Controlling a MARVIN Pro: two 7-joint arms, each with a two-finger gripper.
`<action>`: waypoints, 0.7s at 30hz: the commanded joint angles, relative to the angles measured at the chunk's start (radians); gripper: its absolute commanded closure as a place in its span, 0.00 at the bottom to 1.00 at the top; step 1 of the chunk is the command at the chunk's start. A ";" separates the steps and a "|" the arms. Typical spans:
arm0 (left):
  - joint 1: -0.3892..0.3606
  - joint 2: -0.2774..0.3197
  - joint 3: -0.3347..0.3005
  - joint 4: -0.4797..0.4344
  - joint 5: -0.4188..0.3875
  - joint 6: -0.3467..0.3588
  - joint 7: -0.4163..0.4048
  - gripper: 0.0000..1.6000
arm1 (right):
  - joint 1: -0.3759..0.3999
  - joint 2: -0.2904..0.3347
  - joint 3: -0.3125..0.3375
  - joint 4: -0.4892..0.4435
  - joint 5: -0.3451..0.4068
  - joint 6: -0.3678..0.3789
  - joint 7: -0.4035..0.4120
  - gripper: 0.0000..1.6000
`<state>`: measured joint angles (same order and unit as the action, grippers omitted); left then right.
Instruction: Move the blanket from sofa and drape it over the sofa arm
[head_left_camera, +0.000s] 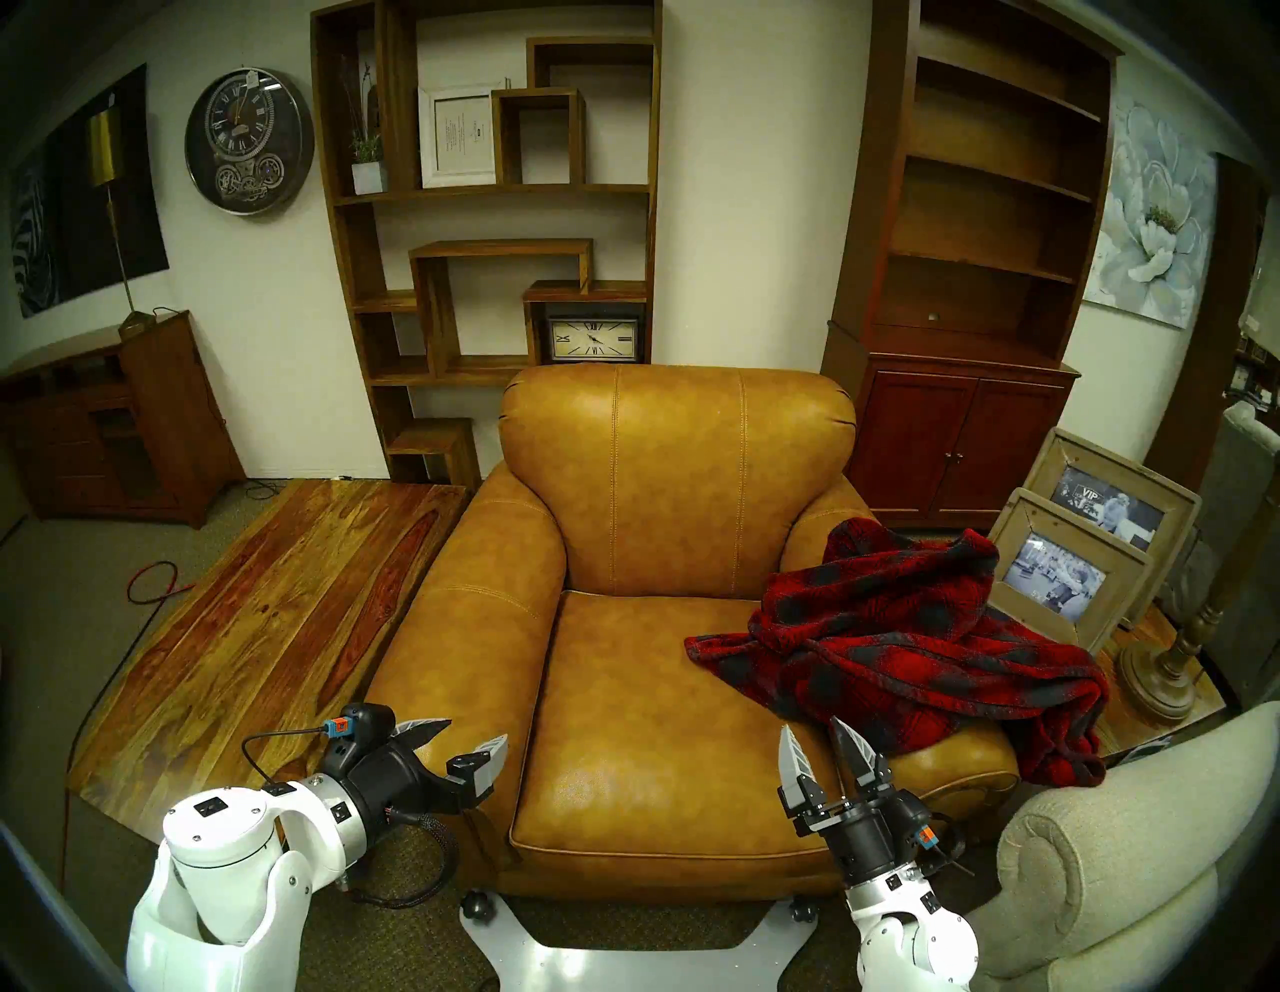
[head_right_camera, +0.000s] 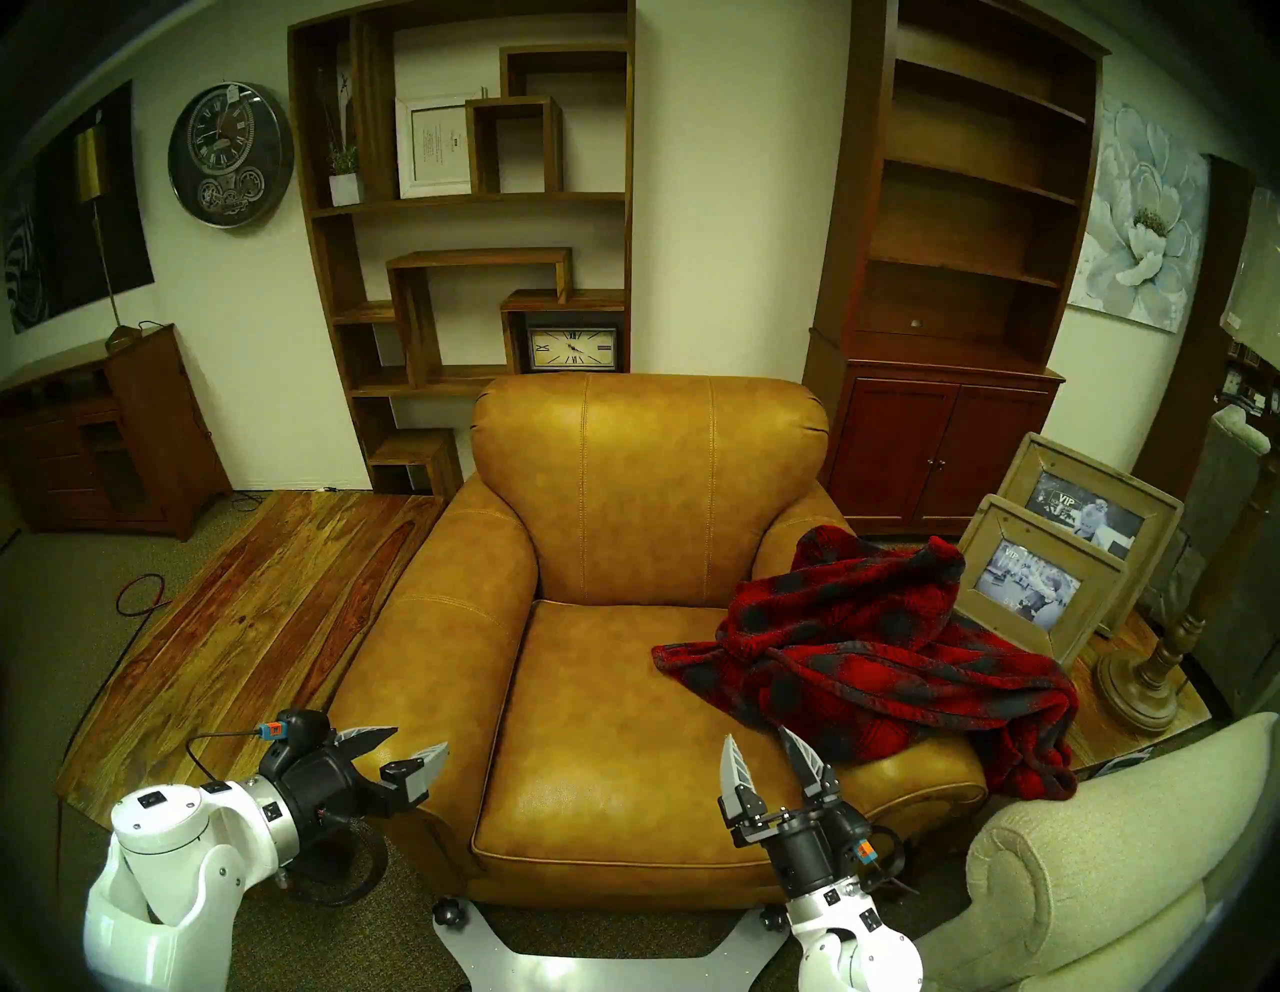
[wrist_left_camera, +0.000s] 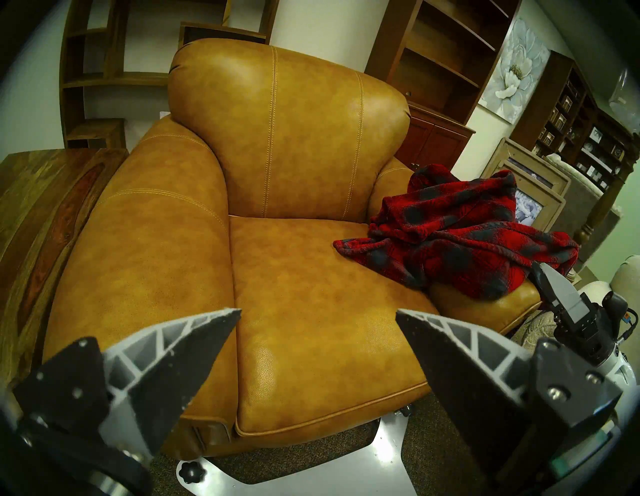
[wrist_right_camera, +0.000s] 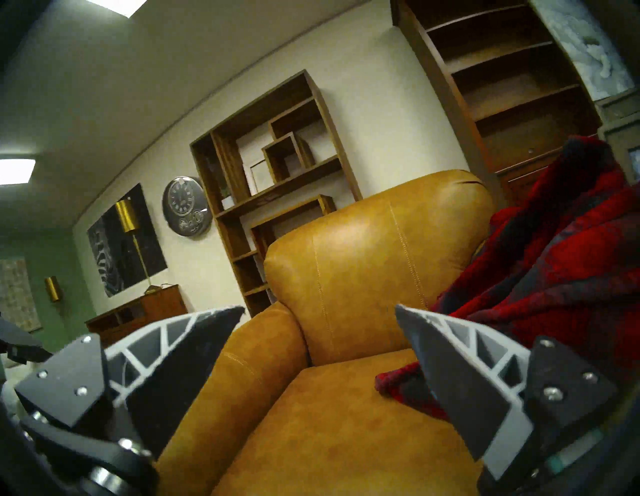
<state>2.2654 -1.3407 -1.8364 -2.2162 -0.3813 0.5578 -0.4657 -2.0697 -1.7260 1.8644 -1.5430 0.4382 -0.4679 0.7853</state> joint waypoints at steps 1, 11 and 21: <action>0.010 -0.004 -0.003 -0.031 -0.002 -0.003 -0.001 0.00 | -0.091 -0.025 -0.035 -0.074 -0.028 -0.044 -0.126 0.00; 0.020 -0.010 -0.006 -0.042 0.001 -0.004 0.000 0.00 | -0.127 -0.014 -0.081 -0.115 -0.186 0.055 -0.324 0.00; 0.023 -0.014 -0.007 -0.047 0.005 -0.003 0.001 0.00 | -0.116 -0.003 -0.095 -0.155 -0.154 0.140 -0.495 0.00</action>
<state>2.2884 -1.3524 -1.8427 -2.2367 -0.3755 0.5566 -0.4665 -2.1881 -1.7424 1.7959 -1.6411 0.2364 -0.3501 0.3839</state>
